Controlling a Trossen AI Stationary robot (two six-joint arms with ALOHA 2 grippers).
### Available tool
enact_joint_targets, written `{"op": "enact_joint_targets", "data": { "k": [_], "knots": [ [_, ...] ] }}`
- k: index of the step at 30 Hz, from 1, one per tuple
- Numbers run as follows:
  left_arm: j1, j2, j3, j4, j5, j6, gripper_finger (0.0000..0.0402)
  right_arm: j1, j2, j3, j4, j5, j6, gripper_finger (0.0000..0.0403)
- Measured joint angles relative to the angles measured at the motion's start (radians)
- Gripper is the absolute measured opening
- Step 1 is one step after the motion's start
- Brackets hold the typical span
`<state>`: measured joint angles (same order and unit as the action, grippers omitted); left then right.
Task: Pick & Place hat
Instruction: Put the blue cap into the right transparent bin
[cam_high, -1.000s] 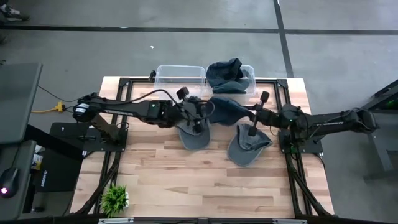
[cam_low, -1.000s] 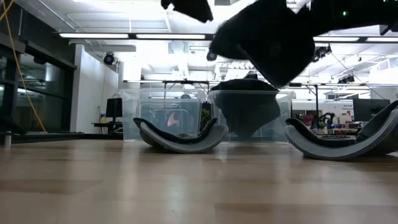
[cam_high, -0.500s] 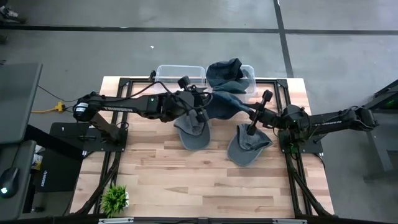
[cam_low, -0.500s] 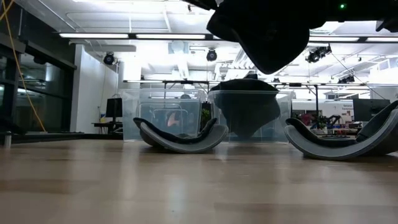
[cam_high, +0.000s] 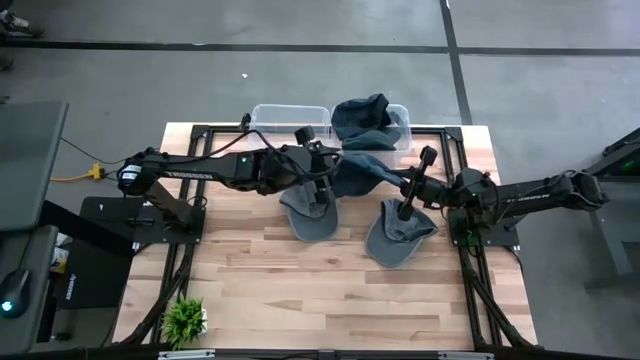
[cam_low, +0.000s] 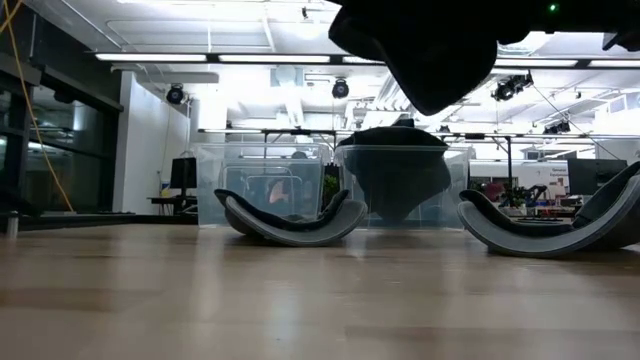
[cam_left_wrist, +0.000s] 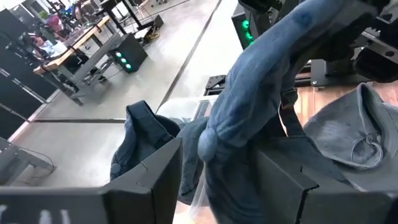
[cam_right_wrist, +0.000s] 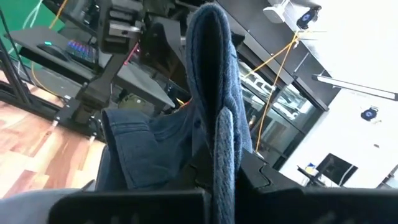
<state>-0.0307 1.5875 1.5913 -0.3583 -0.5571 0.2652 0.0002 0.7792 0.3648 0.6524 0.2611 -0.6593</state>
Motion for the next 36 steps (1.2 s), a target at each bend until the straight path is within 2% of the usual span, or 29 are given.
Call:
{"op": "enact_joint_targets", "data": {
  "k": [11,21,27,36],
  "knots": [
    [-0.001,0.000,0.000,0.020,0.100,0.019,0.0185,0.000,0.015,0.068,-0.042,-0.064,-0.004,0.0010],
    [-0.001,0.001,0.000,0.020,0.129,0.018,0.0185,0.000,0.115,0.153,-0.045,-0.091,-0.035,0.0010],
    [-0.001,0.001,0.000,0.020,0.201,0.015,0.0185,0.000,0.171,0.203,-0.051,-0.111,-0.049,0.0010],
    [-0.002,0.001,0.000,0.020,0.229,-0.008,0.0185,0.000,0.232,0.290,-0.093,-0.113,-0.075,0.0010]
  ]
}}
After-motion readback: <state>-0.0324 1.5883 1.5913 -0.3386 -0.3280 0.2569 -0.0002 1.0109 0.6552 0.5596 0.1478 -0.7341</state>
